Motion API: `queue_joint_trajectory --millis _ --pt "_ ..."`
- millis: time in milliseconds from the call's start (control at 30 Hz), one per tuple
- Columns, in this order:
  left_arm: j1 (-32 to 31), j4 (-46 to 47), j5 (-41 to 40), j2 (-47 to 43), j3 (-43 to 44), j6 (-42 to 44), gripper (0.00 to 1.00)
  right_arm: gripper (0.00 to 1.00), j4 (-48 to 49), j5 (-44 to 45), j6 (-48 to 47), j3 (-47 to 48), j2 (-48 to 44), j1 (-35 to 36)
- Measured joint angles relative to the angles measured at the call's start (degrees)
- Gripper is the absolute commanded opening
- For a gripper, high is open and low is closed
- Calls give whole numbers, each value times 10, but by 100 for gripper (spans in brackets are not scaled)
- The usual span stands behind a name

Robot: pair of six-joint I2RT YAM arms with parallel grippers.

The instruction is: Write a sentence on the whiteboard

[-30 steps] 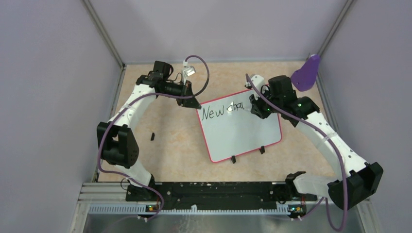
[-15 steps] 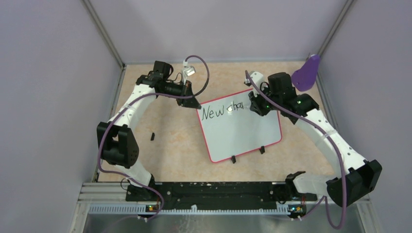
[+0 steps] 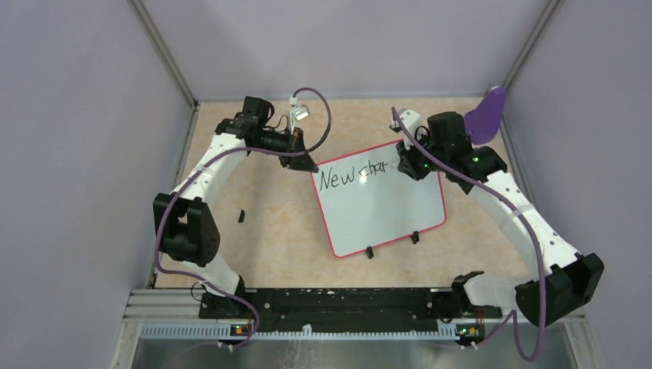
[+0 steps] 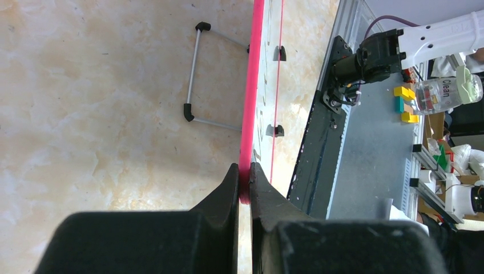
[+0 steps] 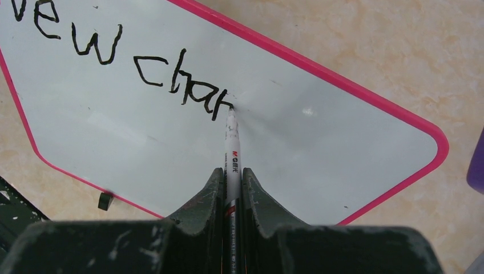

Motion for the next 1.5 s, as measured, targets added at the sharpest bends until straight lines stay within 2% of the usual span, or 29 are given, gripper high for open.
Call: queue_joint_trajectory --millis 1033,1500 --pt "0 -2 2 0 0 0 0 0 -5 -7 0 -25 -20 -11" --pt "0 -2 7 0 0 0 0 0 -7 -11 1 0 -24 -23"
